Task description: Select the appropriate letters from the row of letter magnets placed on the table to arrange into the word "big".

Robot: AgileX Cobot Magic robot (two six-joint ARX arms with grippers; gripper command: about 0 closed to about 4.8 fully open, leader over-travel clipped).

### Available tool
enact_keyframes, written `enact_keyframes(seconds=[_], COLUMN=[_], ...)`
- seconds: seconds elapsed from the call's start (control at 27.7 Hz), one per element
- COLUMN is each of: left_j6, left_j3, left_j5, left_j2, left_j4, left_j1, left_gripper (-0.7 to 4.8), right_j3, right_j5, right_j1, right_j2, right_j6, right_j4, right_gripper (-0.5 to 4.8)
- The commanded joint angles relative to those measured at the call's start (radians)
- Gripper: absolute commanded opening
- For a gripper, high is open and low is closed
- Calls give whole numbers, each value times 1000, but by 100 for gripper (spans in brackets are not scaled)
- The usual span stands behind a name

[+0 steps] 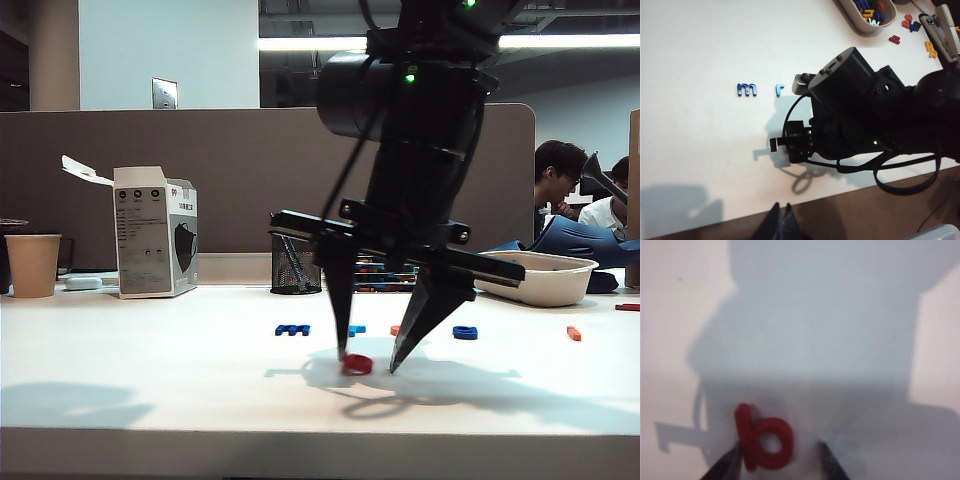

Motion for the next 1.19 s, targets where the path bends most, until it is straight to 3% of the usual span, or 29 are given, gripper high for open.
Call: enact_keyframes(seconds=[0.04, 0.22, 0.58, 0.94, 1.19], left_j6=[6, 6, 6, 6, 6], left_j3=[4, 4, 4, 4, 4], left_j5=[-6, -6, -6, -6, -6], left_j2=[-2, -2, -2, -2, -2], left_j4=[6, 6, 6, 6, 6], left_j1=[1, 1, 1, 1, 1], left_gripper=[-5, -5, -5, -5, -5], right_j3=[-18, -16, 24, 84, 84], right_j5=[0, -10, -13, 113, 163], right_j1=[1, 1, -38, -188, -318], right_j2=[22, 19, -63, -78, -75], right_j6=[7, 7, 0, -75, -133], right_j4=[-48, -48, -53, -185, -180], right_gripper=[191, 217, 217, 217, 216])
